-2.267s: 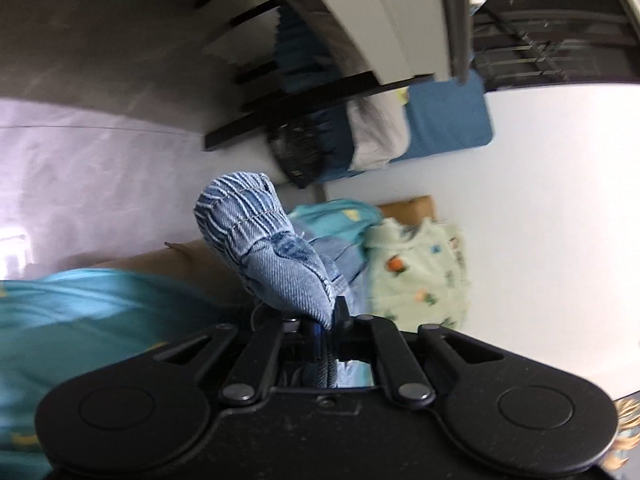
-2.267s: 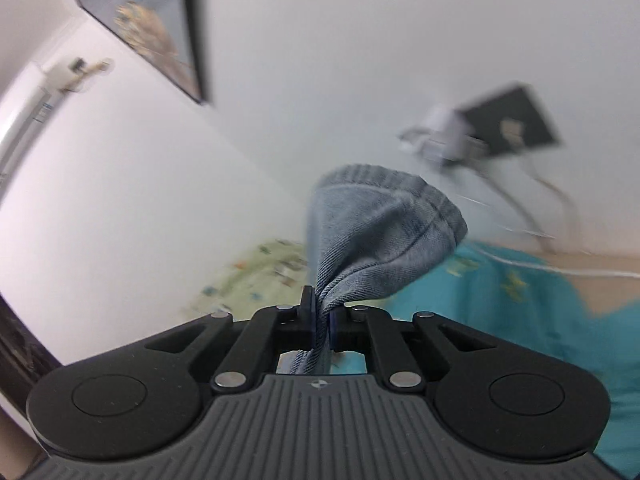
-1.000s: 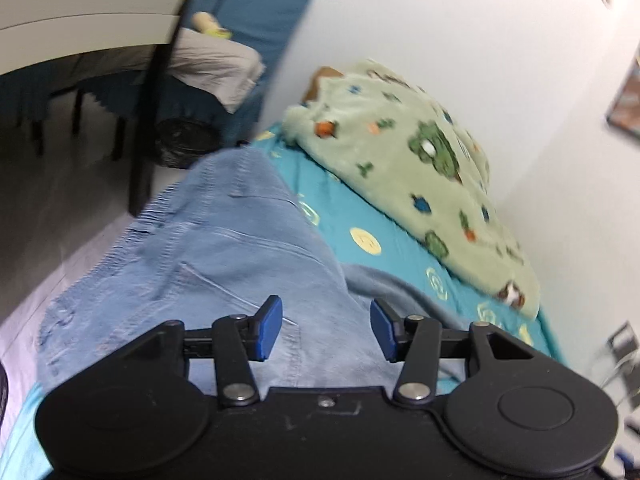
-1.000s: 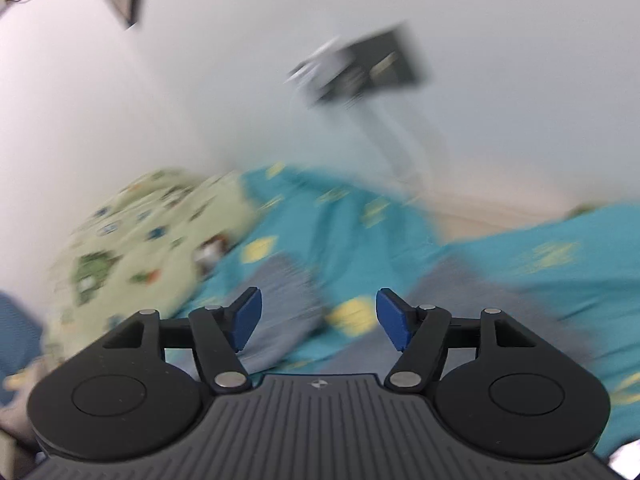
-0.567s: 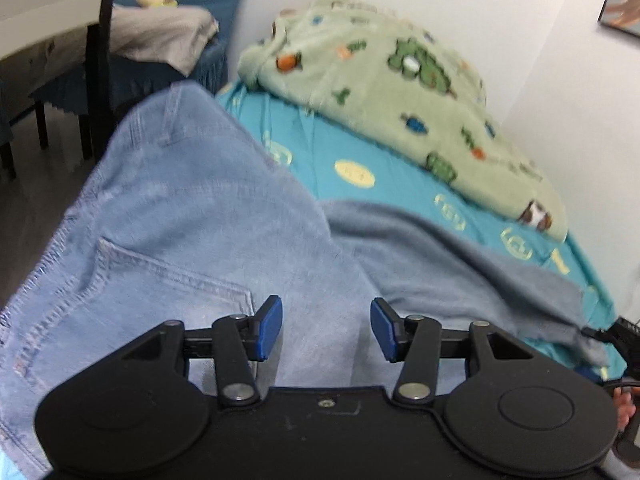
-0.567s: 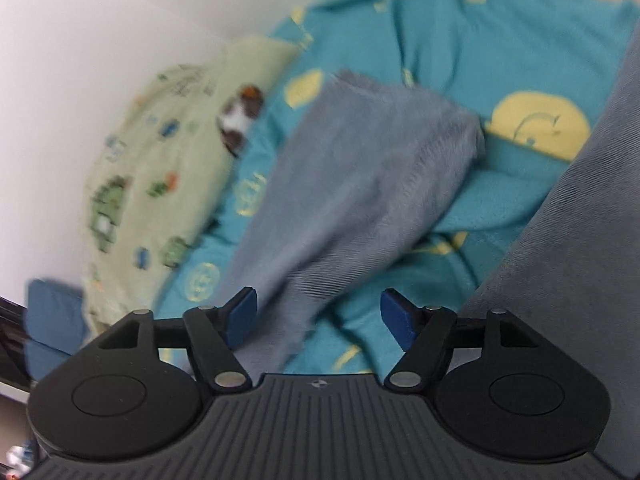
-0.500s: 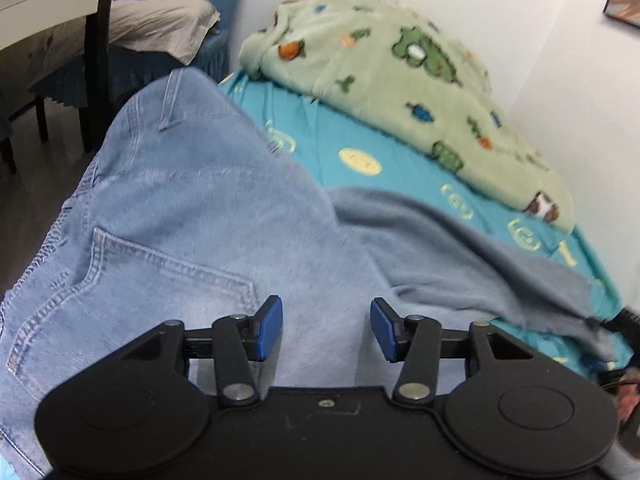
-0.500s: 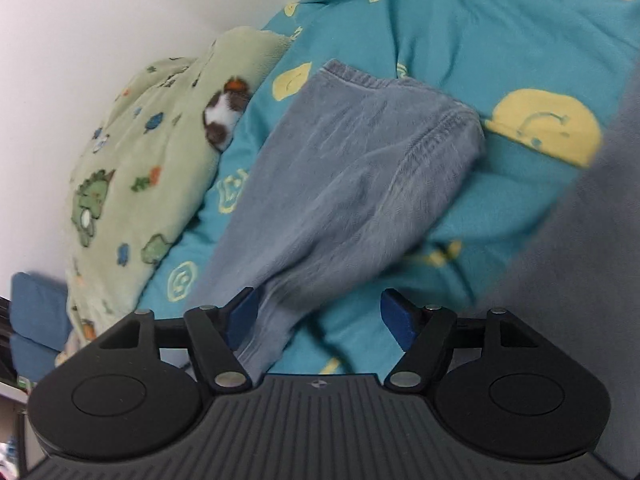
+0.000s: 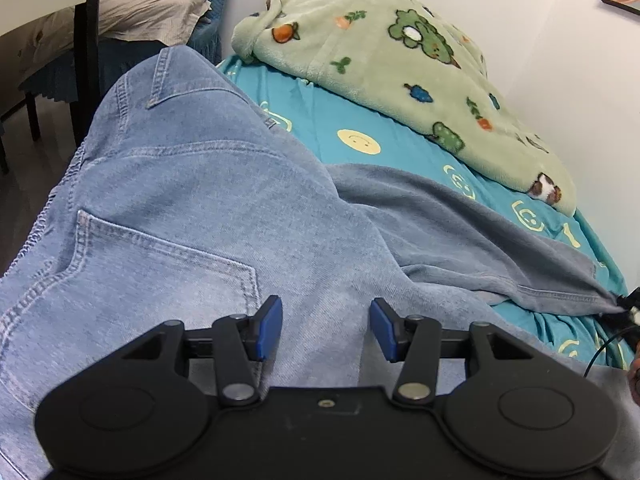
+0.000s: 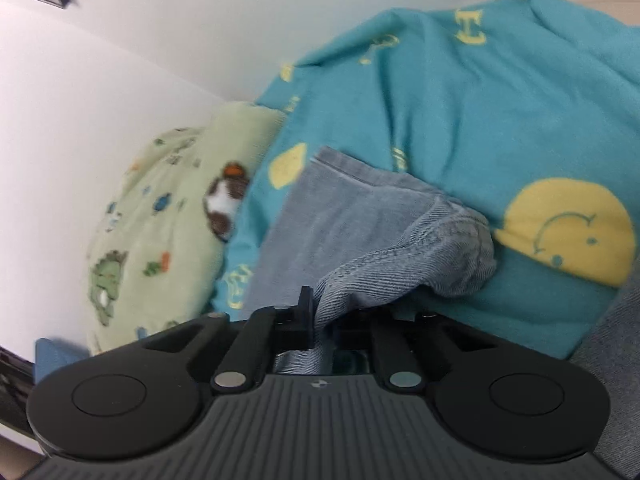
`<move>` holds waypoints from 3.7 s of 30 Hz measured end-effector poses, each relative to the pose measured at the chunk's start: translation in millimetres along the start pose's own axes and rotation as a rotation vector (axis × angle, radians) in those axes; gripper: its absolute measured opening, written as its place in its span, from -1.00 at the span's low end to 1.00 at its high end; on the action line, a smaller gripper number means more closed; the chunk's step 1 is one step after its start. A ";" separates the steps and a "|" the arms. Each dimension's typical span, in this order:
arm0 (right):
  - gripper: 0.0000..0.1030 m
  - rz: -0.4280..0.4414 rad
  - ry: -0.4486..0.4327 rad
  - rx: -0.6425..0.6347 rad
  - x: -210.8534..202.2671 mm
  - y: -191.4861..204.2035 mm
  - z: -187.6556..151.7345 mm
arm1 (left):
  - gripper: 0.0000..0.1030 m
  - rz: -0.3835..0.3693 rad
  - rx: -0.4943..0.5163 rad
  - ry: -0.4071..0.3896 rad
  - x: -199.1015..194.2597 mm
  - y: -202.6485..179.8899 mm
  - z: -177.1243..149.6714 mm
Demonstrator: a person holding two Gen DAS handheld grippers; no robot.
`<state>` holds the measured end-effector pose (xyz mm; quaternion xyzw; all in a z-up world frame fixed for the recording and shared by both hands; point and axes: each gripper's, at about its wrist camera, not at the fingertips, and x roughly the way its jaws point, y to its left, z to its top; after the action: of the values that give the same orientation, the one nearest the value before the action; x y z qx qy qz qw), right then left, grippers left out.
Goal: Fold clothes
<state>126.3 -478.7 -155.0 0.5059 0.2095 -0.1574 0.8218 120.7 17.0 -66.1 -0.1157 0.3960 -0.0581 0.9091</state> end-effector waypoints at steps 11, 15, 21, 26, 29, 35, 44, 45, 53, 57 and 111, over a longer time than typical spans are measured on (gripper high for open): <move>-0.91 0.163 -0.393 -0.076 -88.6 42.2 49.5 | -0.11 -0.051 -0.057 -0.034 -12.2 7.7 2.6; -0.91 -0.010 -0.477 0.032 -109.6 -7.9 64.6 | -0.11 -0.073 -0.055 -0.021 -11.9 6.0 0.7; -0.91 -0.276 -0.282 0.135 -80.4 -90.4 53.4 | -0.11 -0.071 -0.050 -0.025 -12.3 6.4 -0.1; -0.91 -0.207 -0.295 0.052 -92.8 -64.6 56.8 | -0.11 -0.077 -0.056 -0.021 -12.9 7.6 0.3; -0.91 -0.078 -0.382 -0.065 -114.1 -28.8 63.1 | -0.11 -0.084 -0.064 -0.024 -14.8 8.6 1.1; -0.93 -0.263 -0.323 -0.062 -102.5 -50.3 56.7 | -0.11 -0.102 -0.082 -0.024 -16.8 11.3 2.0; -0.05 -0.475 -0.205 -0.223 -112.0 -41.9 31.3 | -0.11 -0.112 -0.134 -0.025 -31.0 18.0 4.6; 0.04 -0.465 -0.218 -0.195 -121.1 -38.5 29.0 | -0.11 -0.113 -0.144 -0.023 -35.0 20.2 5.2; 0.12 -0.398 -0.239 -0.182 -184.2 -8.2 -1.2 | 0.08 -0.087 -0.261 -0.004 -87.5 57.8 18.7; 0.22 -0.359 -0.259 -0.058 -213.7 -17.3 -8.5 | 0.21 -0.067 -0.322 0.001 -120.5 89.7 23.9; 0.51 -0.620 -0.295 0.478 -236.6 -121.4 -17.4 | 0.13 -0.006 -1.203 0.274 -89.2 307.4 -53.0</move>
<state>-138.2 -505.3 -135.8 0.5675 0.1893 -0.5124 0.6161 25.5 323.0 -116.8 -0.6008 0.4723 0.1586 0.6252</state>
